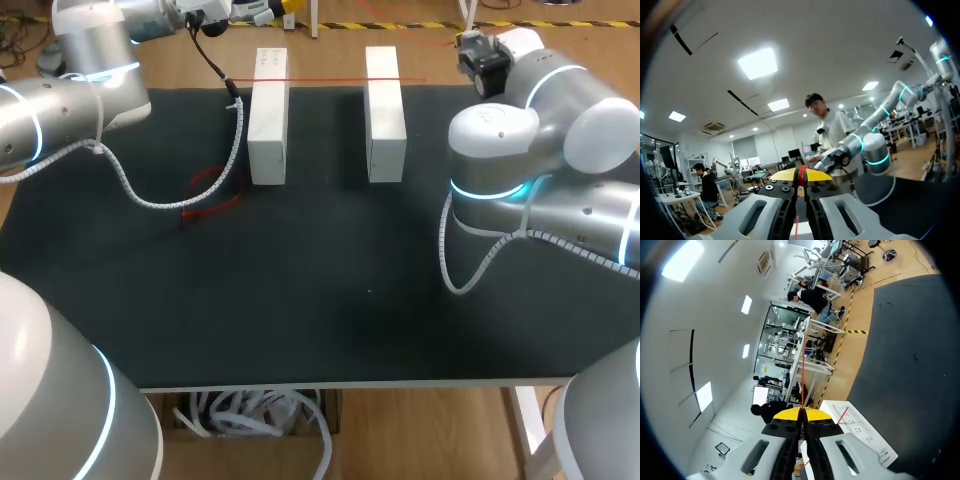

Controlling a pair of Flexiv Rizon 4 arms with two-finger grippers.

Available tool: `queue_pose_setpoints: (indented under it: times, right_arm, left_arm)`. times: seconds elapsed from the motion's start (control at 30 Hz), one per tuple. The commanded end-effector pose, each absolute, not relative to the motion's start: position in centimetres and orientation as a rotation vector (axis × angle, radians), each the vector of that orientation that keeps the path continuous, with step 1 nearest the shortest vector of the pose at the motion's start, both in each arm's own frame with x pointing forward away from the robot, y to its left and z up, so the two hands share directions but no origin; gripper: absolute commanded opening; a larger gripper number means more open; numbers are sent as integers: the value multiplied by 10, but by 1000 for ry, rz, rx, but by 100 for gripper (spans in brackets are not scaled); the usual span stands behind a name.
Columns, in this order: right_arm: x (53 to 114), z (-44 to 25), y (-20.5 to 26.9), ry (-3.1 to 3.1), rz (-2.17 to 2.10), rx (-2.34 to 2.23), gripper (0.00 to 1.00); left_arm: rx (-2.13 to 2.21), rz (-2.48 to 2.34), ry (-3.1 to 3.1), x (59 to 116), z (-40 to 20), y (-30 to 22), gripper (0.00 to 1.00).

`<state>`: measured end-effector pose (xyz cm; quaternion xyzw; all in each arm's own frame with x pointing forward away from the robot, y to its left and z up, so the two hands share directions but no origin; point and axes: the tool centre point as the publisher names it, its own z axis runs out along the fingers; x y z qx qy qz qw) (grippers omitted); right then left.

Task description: Grab the tape and strap the tape.

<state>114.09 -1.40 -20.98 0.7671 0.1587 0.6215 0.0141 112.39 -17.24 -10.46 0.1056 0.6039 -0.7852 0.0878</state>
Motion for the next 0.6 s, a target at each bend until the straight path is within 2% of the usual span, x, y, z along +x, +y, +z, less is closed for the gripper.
queue_pose_setpoints:
  times: [0.03,0.27,0.4,0.6]
  right_arm:
    - [1141,-207,-14,528,1953,2369,0]
    - [1138,-206,-15,560,1960,2346,0]
    - [1136,-206,-15,581,1967,2329,0]
    - [1132,-207,-15,621,1973,2297,0]
  left_arm:
    - [242,-2275,2004,1121,-104,-177,0]
    - [6,-2072,2545,1113,-113,-190,0]
    - [-116,-1797,2810,1109,-112,-195,0]
    - [-189,-1611,2845,1107,-109,-196,0]
